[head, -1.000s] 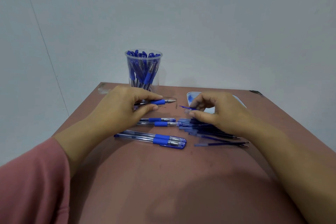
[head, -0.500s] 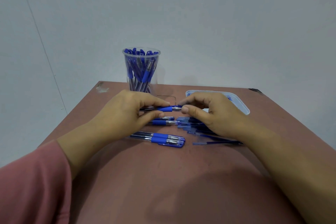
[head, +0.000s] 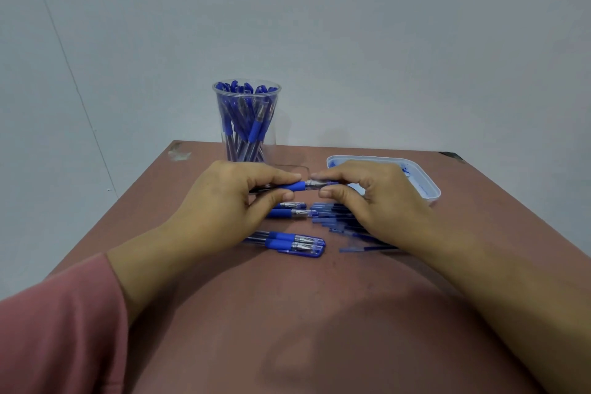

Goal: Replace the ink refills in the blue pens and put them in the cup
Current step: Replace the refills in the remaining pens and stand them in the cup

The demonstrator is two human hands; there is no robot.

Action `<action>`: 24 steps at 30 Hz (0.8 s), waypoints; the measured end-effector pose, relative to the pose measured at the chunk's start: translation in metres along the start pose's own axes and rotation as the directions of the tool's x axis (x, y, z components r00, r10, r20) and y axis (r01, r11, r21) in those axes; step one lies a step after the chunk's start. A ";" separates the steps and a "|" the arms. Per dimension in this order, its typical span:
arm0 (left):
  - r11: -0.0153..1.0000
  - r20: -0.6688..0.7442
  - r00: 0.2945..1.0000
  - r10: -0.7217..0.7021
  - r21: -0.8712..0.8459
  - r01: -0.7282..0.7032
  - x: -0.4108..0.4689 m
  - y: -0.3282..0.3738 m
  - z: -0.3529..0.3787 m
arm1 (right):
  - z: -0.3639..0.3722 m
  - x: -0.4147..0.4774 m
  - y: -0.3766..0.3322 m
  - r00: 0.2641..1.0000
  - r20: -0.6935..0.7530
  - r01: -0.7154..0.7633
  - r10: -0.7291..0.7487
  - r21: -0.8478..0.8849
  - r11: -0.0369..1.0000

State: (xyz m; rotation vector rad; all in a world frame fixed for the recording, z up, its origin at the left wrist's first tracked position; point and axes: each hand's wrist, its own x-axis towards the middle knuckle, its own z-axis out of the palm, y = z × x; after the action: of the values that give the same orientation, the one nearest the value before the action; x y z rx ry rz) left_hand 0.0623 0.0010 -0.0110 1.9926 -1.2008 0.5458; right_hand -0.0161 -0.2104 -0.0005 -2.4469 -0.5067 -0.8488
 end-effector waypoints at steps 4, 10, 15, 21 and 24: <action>1.000 -0.018 1.000 0.001 0.023 -0.001 -0.002 0.000 0.002 | 0.002 0.000 0.002 0.998 -0.019 0.061 -0.061 -0.036 0.998; 0.992 0.073 0.996 -0.054 0.117 0.045 -0.004 0.004 -0.001 | 0.001 0.003 0.003 0.992 0.121 -0.055 0.048 0.054 0.997; 0.925 0.184 0.963 -0.199 0.361 0.122 -0.017 0.009 -0.005 | -0.015 -0.003 0.010 0.951 0.099 -0.307 0.293 0.182 0.934; 0.863 0.413 0.810 -0.417 0.458 0.211 -0.043 0.011 -0.012 | -0.033 -0.001 0.006 0.893 0.033 -0.418 0.448 0.428 0.802; 0.850 0.441 0.779 -0.446 0.482 0.214 -0.047 0.010 -0.012 | -0.037 0.007 -0.002 0.870 -0.038 -0.401 0.492 0.526 0.750</action>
State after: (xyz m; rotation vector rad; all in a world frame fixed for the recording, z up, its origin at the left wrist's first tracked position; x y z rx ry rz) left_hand 0.0315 0.0341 -0.0315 2.7837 -1.0435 0.0277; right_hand -0.0287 -0.2288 0.0301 -1.8639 -0.0407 -0.6150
